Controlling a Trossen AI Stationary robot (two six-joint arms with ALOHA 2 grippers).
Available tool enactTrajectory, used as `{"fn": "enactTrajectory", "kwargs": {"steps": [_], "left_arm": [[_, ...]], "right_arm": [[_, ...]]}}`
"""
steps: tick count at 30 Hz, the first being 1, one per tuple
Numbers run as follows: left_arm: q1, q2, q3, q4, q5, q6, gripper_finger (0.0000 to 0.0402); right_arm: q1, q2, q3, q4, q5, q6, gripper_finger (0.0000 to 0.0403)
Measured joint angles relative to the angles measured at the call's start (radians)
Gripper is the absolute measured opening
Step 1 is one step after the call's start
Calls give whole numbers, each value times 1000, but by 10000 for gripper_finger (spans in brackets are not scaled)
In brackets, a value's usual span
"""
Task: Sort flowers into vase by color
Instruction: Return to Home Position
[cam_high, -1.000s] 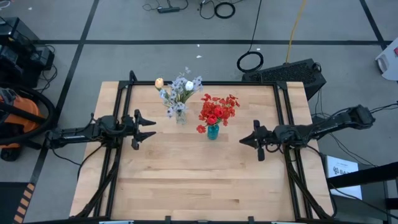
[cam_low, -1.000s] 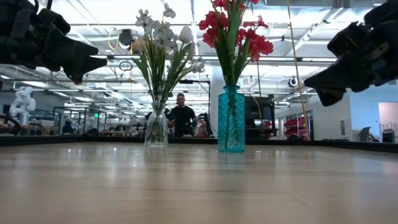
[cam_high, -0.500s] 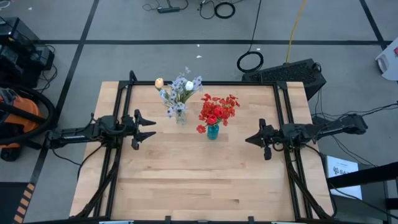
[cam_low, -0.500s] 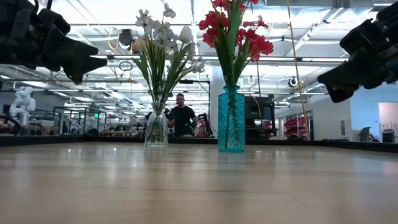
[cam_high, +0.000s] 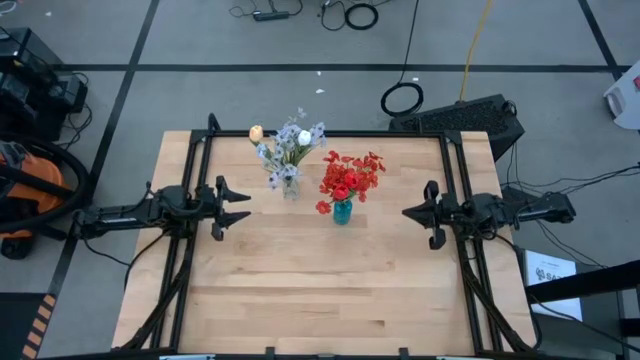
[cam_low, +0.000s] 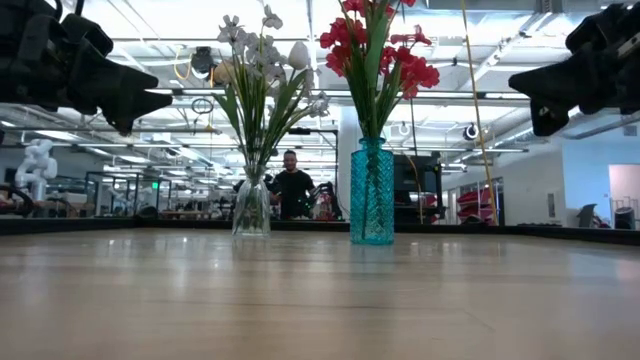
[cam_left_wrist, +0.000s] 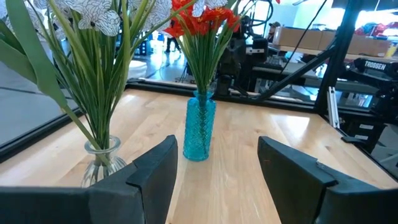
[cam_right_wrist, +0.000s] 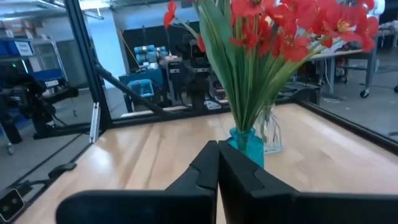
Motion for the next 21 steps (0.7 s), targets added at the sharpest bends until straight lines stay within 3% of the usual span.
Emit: {"fn": "enactTrajectory", "kwargs": {"steps": [21], "left_arm": [[0, 0, 0, 0, -2, 0, 228]], "right_arm": [[0, 5, 0, -1, 0, 17, 0]]}}
